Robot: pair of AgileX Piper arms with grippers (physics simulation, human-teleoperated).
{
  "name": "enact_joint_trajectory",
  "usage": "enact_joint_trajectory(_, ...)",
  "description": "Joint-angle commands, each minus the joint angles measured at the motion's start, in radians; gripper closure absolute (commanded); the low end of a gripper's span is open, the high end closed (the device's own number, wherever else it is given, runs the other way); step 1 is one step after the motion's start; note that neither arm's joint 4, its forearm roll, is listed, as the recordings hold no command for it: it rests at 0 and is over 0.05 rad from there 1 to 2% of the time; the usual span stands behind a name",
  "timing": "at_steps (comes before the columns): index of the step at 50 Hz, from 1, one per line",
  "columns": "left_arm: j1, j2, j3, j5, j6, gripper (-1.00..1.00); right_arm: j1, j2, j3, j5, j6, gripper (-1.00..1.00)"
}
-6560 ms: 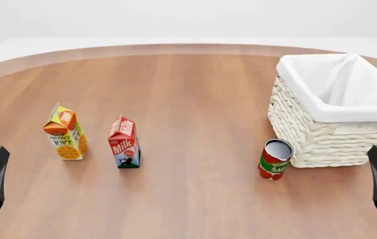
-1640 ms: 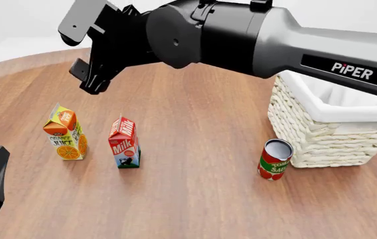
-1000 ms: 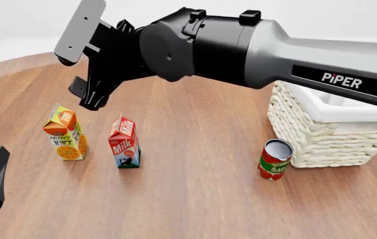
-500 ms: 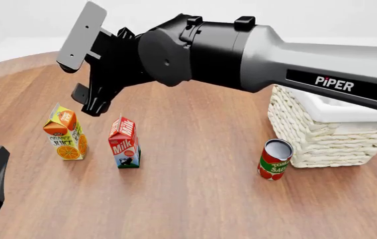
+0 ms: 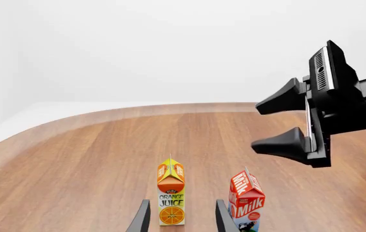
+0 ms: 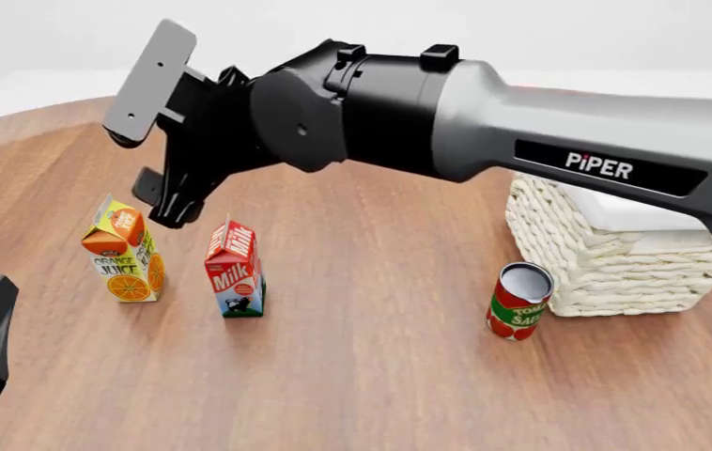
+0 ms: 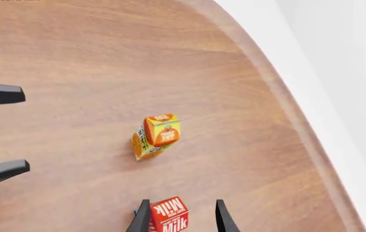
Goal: Pick the milk and place it in the basket.
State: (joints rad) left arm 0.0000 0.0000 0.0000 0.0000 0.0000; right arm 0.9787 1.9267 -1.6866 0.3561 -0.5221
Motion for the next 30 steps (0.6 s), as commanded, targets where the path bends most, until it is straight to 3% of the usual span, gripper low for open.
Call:
enact_joint_trajectory(1,0.0,0.0,0.0,0.0,0.0,-1.0,0.009,0.02,-0.013,0.001,0.019,-1.0)
enact_joint_trajectory(30,0.0,0.0,0.0,0.0,0.0,-1.0,0.015,0.062,0.035,-0.048,0.062,-1.0)
